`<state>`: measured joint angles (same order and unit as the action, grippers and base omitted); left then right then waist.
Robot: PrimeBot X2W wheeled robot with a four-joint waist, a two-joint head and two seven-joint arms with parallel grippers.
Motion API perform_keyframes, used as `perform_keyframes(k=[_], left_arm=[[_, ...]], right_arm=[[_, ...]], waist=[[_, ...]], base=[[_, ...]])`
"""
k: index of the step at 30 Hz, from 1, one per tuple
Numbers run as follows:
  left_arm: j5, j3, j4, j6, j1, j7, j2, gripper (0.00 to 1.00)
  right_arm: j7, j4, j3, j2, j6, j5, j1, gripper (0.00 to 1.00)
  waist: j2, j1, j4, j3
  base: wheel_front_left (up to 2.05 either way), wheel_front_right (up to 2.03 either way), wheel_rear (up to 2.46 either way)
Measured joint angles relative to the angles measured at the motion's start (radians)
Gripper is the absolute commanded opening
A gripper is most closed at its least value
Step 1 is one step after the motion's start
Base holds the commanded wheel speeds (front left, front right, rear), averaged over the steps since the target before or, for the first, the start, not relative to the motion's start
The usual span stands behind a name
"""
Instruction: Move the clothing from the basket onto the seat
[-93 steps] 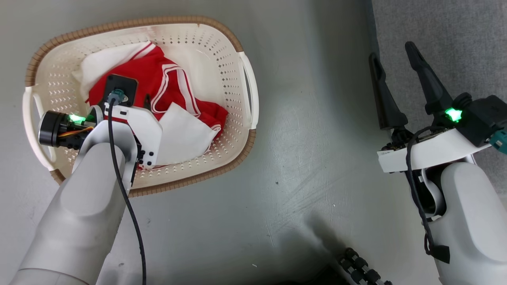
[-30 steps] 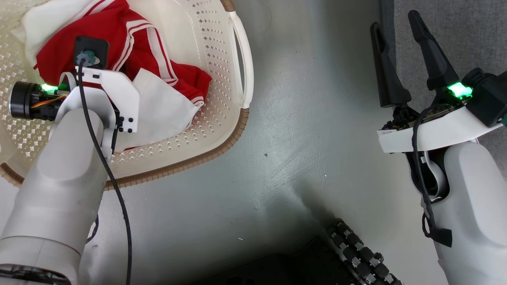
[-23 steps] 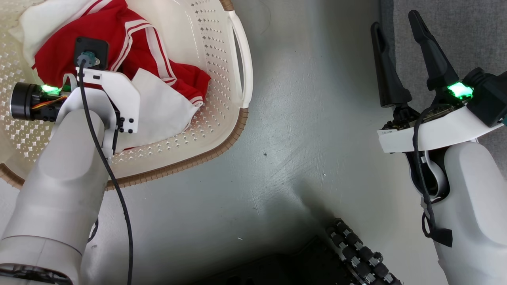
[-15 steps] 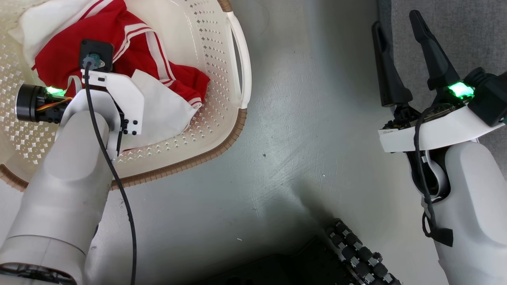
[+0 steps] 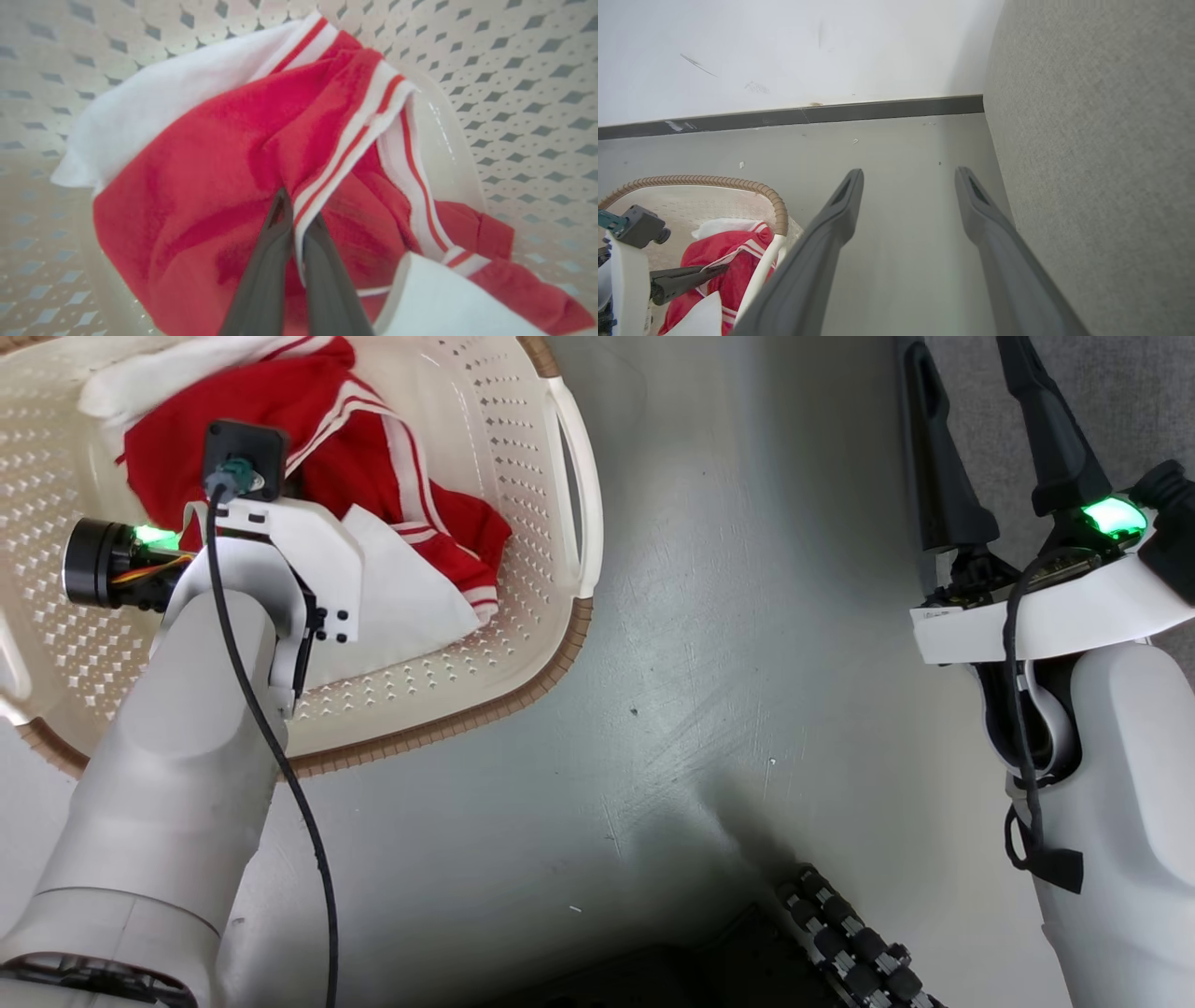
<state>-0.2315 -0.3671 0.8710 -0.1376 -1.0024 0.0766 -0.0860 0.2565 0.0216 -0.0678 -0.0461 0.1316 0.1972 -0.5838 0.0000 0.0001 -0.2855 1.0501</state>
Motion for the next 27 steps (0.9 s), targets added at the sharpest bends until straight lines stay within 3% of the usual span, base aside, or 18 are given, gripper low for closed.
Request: perform_keyframes(k=[12, 27], left_arm=[[-0.05, 0.03, -0.078, 0.021, 0.015, -0.11, 0.019, 0.0], [-0.105, 0.067, -0.181, 0.027, 0.164, -0.263, 0.024, 0.0]], right_arm=[[0.0, 0.015, 0.039, 0.0, 0.0, -0.012, -0.018, 1.0], [0.0, 0.042, 0.08, 0.0, 0.0, -0.067, -0.017, 1.0]], waist=[[0.0, 0.0, 0.035, -0.057], [0.0, 0.0, 0.089, -0.175]], base=[[0.0, 0.0, 0.0], [0.0, 0.0, 0.0]])
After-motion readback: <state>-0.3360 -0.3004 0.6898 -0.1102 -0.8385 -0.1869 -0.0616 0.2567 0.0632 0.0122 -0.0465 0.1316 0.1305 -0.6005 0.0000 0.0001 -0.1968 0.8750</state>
